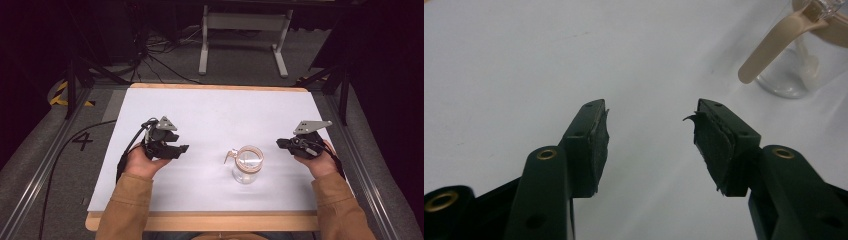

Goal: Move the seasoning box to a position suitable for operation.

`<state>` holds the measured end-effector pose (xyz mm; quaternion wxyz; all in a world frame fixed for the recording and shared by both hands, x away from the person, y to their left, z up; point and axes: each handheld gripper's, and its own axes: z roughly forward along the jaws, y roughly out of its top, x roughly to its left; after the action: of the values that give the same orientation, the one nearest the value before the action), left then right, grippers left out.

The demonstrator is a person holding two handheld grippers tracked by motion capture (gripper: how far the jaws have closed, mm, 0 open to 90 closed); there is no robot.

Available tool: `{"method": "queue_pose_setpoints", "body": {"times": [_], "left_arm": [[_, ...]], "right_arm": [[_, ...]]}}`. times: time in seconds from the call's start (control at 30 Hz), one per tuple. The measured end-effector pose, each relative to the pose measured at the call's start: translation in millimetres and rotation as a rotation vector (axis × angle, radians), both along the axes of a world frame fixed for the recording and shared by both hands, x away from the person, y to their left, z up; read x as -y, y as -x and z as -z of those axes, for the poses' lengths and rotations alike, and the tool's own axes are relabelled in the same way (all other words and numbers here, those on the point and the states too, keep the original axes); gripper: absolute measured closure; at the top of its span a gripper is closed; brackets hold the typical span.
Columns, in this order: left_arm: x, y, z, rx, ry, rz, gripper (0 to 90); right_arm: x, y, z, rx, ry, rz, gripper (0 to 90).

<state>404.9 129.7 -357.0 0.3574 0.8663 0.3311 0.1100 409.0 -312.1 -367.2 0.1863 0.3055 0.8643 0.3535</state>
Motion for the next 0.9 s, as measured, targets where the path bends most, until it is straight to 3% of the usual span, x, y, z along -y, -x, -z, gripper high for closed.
{"method": "queue_pose_setpoints", "body": {"times": [0.33, 0.63, 0.7, 0.73, 0.8, 0.9], "left_arm": [[7.8, 5.0, -5.1, 0.001, 0.029, 0.024, 43.3], [14.6, 12.4, -13.1, 0.022, 0.072, 0.078, 42.5], [16.1, 13.7, -13.0, 0.0, 0.085, 0.093, 50.0], [16.5, 14.0, -13.3, -0.02, 0.075, 0.1, 50.0], [19.3, 14.1, -13.1, -0.069, 0.066, 0.101, 58.7], [22.2, 14.3, -14.6, -0.078, 0.081, 0.121, 60.7]], "right_arm": [[-4.9, 1.9, 3.5, -0.03, -0.036, -0.037, 85.3], [-24.9, 6.7, 13.4, -0.084, -0.031, -0.124, 85.7], [-29.9, 6.5, 17.1, -0.097, -0.015, -0.138, 85.7], [-32.0, 6.6, 19.1, -0.103, -0.013, -0.144, 85.7], [-35.5, 6.7, 23.1, -0.117, -0.006, -0.151, 85.7], [-42.5, 6.6, 30.9, -0.126, 0.005, -0.171, 85.9]]}}
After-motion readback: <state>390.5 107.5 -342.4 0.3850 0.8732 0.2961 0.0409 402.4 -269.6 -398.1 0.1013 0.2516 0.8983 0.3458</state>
